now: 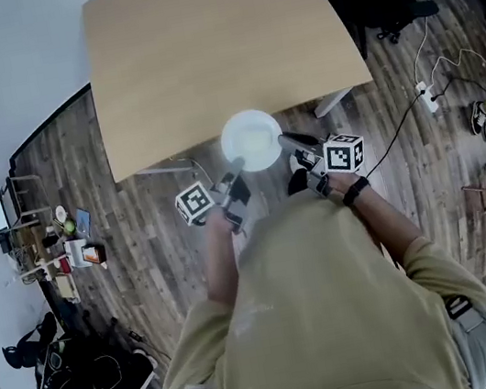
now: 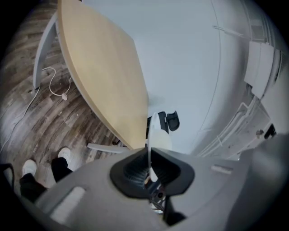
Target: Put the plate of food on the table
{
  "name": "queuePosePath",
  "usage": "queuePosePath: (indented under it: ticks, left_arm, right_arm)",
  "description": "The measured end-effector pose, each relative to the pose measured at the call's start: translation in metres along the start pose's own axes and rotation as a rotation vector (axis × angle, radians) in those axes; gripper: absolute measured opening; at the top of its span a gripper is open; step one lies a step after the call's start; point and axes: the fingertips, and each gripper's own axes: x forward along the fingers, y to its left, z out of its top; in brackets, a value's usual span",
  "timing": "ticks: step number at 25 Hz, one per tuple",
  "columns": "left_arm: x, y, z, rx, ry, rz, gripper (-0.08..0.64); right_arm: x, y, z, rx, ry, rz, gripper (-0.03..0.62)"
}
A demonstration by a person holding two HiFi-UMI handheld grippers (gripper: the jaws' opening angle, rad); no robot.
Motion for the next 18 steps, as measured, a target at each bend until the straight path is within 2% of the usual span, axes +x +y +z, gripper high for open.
queuePosePath:
  ticks: [2,4,10,15,18]
  left_arm:
    - [0.043,-0.005,0.02,0.024,-0.013,0.03,0.012]
    - [0.066,-0.011,0.03,0.035,-0.023,0.033,0.012]
    - [0.085,-0.018,0.037,0.064,-0.035,0.025,0.012]
    - [0.154,-0.013,0.061,0.063,-0.018,0.078,0.014]
    - [0.172,-0.003,0.073,0.12,0.012,0.127,0.02]
  right_arm:
    - [0.003,-0.029,0.038,0.008,0.014,-0.006,0.055]
    - [0.004,-0.043,0.059,0.009,0.023,-0.013,0.055]
    - [0.002,-0.052,0.079,0.009,0.037,-0.018,0.054]
    - [0.0,-0.107,0.123,0.071,0.037,-0.065,0.052]
    - [0.005,-0.124,0.128,0.082,0.032,-0.1,0.052]
